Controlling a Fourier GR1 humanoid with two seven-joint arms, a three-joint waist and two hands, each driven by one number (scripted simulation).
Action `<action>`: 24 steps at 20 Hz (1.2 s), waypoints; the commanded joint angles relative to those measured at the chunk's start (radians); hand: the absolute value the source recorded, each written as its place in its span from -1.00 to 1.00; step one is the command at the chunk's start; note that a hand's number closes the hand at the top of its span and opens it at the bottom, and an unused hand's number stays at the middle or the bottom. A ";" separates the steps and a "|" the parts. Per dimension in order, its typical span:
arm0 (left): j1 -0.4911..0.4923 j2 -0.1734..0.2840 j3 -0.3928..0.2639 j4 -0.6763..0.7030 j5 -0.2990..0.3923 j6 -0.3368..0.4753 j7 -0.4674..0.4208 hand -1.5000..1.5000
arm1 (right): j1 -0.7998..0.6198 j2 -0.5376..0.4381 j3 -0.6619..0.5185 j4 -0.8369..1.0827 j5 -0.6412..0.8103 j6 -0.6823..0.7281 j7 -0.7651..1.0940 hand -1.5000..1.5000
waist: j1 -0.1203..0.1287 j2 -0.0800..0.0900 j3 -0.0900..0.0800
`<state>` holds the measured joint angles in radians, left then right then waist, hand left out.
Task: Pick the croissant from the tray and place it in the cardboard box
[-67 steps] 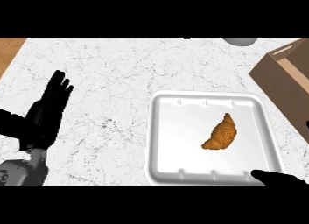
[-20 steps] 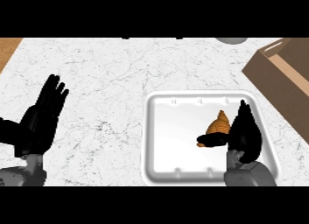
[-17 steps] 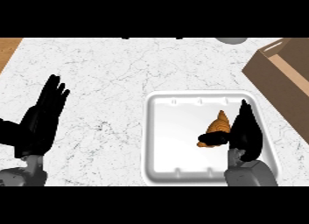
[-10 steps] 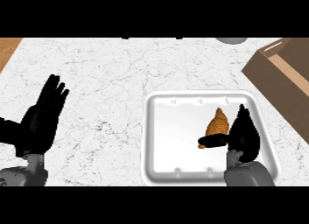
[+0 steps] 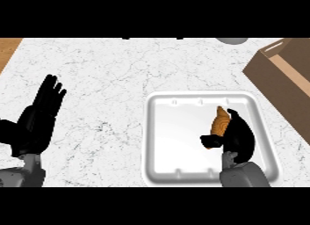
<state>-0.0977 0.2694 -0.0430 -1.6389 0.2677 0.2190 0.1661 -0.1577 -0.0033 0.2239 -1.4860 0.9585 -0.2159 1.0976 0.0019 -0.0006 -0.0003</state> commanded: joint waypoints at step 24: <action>-0.007 -0.026 0.029 -0.035 -0.051 -0.024 0.047 0.00 | -0.027 -0.233 0.589 -0.398 0.099 0.397 -0.654 1.00 | -0.009 -0.007 0.000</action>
<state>-0.0887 0.2245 -0.0298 -1.6620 0.2233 0.1878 0.1878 -0.1805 -0.1762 0.7485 -1.7086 1.0665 0.0925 0.5065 0.0102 -0.0075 -0.0002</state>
